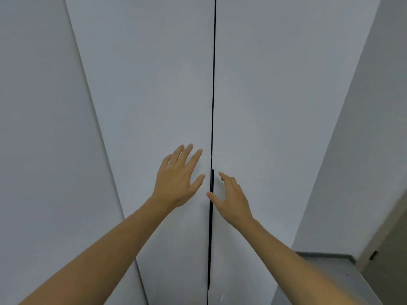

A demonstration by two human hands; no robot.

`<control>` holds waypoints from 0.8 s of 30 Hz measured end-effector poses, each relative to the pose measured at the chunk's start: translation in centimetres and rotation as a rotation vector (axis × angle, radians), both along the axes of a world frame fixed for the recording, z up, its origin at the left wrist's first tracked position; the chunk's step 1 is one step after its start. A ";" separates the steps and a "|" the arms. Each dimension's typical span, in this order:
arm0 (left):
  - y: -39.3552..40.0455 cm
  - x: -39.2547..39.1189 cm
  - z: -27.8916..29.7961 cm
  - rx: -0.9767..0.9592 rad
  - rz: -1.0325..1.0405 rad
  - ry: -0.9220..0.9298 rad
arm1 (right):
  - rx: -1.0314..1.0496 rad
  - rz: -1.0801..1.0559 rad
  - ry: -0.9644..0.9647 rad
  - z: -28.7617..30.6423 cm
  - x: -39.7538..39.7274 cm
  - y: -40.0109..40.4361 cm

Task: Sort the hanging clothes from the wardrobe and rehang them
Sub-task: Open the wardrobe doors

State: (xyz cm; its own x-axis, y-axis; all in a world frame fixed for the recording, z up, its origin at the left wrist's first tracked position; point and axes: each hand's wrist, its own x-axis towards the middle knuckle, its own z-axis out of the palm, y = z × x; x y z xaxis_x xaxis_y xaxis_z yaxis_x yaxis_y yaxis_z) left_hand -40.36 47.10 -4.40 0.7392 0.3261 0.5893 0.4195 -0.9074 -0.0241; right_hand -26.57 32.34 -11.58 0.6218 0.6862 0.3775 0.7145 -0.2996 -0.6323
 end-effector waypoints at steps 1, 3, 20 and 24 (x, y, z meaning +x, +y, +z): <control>0.9 0.8 0.2 0.022 -0.027 -0.005 | 0.017 -0.016 0.029 0.1 -0.1 0.9; 2.6 2.3 0.6 0.068 -0.088 -0.023 | 0.051 -0.047 0.083 0.3 -0.3 2.8; 6.3 9.7 3.5 0.138 -0.283 -0.145 | 0.143 -0.256 0.278 0.9 -0.5 6.9; 4.2 8.5 4.4 0.144 -0.364 -0.212 | 0.067 -0.266 0.128 0.5 -2.3 4.3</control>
State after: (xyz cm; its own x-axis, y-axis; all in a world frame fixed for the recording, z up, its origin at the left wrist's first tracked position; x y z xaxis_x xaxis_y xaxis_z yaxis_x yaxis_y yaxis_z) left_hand -31.90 51.29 -0.02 0.6481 -0.0301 0.7609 0.0823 -0.9906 -0.1093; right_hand -28.83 36.61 -11.07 0.8219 0.4689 0.3234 0.5296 -0.4200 -0.7370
